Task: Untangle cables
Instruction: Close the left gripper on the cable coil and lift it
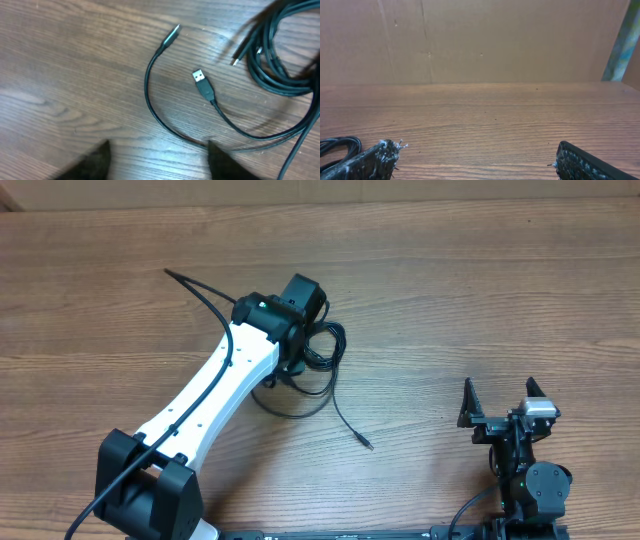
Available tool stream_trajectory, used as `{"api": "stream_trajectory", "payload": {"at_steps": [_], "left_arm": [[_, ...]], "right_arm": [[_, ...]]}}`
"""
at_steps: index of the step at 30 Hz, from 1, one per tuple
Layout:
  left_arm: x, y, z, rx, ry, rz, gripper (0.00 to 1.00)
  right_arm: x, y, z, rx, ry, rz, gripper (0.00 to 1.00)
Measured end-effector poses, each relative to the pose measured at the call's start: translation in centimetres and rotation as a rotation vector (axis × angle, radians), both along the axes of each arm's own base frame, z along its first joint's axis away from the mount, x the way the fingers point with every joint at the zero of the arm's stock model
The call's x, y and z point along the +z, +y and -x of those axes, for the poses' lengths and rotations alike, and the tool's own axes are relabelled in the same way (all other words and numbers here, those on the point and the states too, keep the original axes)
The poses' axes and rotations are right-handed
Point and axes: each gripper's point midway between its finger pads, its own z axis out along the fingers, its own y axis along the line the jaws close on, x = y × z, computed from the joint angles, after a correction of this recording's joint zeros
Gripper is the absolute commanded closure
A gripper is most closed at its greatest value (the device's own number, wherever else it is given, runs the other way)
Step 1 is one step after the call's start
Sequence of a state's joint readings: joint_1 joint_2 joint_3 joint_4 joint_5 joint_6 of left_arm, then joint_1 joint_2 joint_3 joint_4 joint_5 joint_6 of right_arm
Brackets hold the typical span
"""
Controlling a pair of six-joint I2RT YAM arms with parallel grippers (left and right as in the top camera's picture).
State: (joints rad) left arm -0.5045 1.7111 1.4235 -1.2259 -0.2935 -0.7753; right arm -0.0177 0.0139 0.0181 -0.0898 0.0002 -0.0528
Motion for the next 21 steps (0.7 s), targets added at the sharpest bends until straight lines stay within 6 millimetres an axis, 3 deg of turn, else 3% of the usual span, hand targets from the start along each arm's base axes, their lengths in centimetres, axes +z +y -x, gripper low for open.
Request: {"api": "stream_trajectory", "payload": {"at_steps": [5,7,9,14,21], "left_arm": [[0.0,-0.8,-1.6,-0.016,-0.065,0.026,0.21],[0.2,-1.4,-2.8,-0.063,-0.106,0.043,0.15],[0.6,-2.4,-4.5,-0.142,-0.164,0.061,0.08],[1.5,-4.7,-7.2,-0.364,-0.251,0.078,0.08],[-1.5,-6.6,-9.1,-0.562,-0.224,0.057,0.14]], "right_arm": [[0.0,0.0,0.0,0.000,0.000,0.000,0.00],[0.0,0.0,0.0,0.000,-0.001,0.000,0.00],[0.0,0.0,0.0,0.000,0.000,0.000,0.00],[0.0,0.0,0.0,0.000,0.000,-0.001,0.00],[0.0,0.0,0.0,0.000,0.000,0.000,0.00]]}}
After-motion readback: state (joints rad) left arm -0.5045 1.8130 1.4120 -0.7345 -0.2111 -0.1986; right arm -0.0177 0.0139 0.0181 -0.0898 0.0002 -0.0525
